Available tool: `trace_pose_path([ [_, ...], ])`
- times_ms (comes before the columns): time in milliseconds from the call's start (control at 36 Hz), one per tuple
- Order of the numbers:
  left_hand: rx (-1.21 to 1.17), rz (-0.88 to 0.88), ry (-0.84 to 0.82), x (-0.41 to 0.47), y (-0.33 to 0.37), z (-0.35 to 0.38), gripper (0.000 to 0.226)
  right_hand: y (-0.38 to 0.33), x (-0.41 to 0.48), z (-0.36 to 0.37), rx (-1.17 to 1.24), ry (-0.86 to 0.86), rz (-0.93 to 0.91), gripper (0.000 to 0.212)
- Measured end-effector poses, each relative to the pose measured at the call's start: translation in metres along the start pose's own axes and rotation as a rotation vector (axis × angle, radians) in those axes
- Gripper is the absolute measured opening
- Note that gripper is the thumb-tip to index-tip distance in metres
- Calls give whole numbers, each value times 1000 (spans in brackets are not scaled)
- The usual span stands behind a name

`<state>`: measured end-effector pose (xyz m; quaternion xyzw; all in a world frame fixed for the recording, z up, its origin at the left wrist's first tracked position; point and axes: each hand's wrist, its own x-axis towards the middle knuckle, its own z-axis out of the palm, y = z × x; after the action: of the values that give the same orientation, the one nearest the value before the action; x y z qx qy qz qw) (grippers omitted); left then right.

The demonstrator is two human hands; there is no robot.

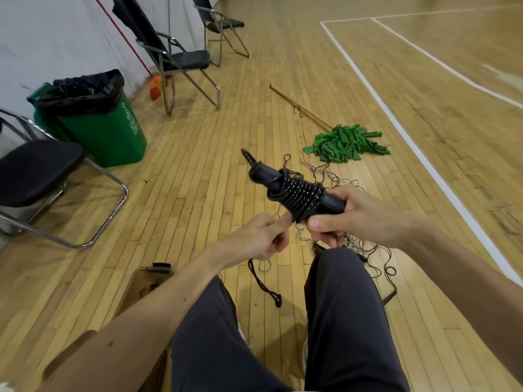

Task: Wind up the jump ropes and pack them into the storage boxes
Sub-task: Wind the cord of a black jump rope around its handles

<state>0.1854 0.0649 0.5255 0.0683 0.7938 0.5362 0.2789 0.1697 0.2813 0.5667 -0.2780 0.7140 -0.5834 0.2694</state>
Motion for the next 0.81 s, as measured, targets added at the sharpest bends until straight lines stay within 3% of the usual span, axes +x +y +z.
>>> trace_pose_path([
  [111, 38, 12, -6, -2, -11, 1, 58, 9, 3, -9, -29, 120, 64, 28],
  [222, 129, 27, 16, -3, -12, 1, 52, 25, 5, -13, -88, 170, 142, 17],
  [417, 239, 39, 38, -5, -13, -3, 45, 47, 7, -26, -104, 289, 222, 18],
  [583, 599, 60, 95, -6, -5, -2, 46, 66, 11, -28, -235, 292, 305, 17],
  [806, 1151, 120, 229, -7, 18, -1, 30, 75, 16, -25, -328, 291, 396, 29],
])
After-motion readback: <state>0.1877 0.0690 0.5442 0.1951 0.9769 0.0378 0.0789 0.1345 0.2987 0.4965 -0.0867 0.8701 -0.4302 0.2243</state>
